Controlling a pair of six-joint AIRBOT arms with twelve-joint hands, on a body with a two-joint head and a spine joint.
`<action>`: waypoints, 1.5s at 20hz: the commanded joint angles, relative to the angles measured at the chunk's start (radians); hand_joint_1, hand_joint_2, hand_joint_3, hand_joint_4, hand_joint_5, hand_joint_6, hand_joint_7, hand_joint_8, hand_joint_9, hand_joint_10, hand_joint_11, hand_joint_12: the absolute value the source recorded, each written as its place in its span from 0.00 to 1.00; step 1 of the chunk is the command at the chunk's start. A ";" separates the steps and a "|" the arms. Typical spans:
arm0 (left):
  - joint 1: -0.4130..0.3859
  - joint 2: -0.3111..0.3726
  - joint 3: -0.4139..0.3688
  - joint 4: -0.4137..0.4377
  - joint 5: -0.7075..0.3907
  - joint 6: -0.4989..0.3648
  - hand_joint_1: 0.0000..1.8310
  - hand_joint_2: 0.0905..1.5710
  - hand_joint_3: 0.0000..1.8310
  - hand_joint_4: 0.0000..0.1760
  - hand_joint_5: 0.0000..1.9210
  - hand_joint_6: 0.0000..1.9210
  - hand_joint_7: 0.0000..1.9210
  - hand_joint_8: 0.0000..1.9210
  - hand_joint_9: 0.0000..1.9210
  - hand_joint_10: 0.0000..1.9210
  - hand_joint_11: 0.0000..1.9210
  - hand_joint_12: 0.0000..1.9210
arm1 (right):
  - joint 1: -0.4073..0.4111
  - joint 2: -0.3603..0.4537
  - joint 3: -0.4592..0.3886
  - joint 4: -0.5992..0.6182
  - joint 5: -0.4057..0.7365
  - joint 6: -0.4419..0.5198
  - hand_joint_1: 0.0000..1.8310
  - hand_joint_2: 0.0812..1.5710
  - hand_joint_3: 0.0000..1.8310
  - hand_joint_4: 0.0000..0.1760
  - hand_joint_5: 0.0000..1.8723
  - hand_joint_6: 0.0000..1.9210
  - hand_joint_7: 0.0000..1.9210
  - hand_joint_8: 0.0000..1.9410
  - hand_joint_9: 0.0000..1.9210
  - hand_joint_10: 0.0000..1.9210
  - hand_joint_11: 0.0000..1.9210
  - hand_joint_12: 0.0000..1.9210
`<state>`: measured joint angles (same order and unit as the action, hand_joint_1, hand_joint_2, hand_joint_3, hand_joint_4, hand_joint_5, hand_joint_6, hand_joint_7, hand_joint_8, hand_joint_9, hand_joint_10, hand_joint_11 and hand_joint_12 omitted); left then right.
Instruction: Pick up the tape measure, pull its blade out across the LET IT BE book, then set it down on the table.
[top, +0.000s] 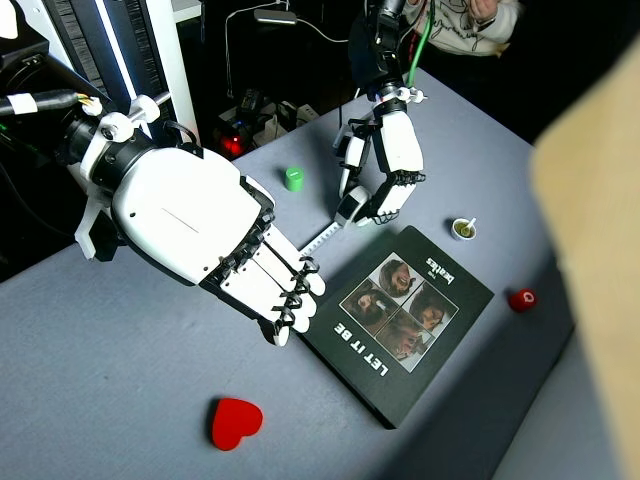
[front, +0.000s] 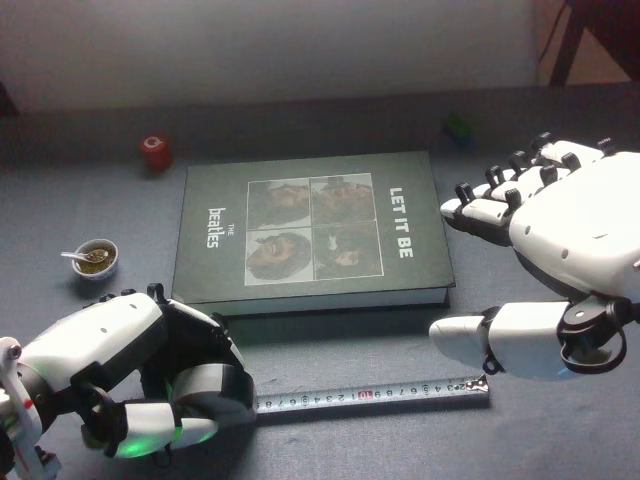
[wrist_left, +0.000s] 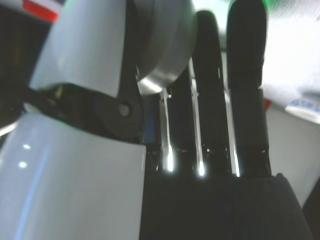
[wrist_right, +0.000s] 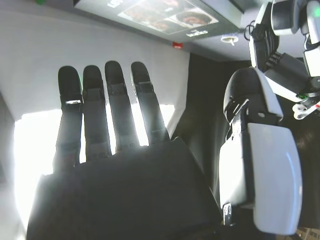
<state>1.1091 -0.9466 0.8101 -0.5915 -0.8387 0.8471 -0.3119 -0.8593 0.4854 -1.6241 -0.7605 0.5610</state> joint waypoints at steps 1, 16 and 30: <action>-0.005 -0.006 -0.001 0.024 -0.043 0.009 0.76 0.66 0.00 0.00 0.61 0.21 0.56 0.43 0.52 0.65 0.50 0.49 | 0.012 0.004 -0.006 -0.071 -0.020 0.005 0.04 0.68 0.00 0.15 0.11 0.00 0.12 0.00 0.11 0.00 0.00 0.44; -0.272 0.181 0.016 0.051 0.131 -0.010 0.75 0.68 0.00 0.00 0.53 0.36 0.52 0.49 0.48 0.67 0.49 0.47 | 0.068 -0.009 -0.003 -0.190 -0.046 0.051 0.34 0.62 0.00 0.00 0.15 0.01 0.16 0.01 0.13 0.01 0.00 0.45; -0.514 0.173 0.196 0.112 0.337 -0.001 0.76 0.68 0.00 0.00 0.54 0.35 0.52 0.50 0.48 0.66 0.50 0.46 | 0.187 -0.242 0.175 -0.125 -0.131 -0.023 0.57 0.66 0.00 0.00 0.46 0.01 0.49 0.01 0.42 0.15 0.23 0.70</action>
<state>0.6052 -0.7712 1.0012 -0.4870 -0.4015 0.8581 -0.1394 -1.1049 0.6640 -1.6585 -0.8680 0.5346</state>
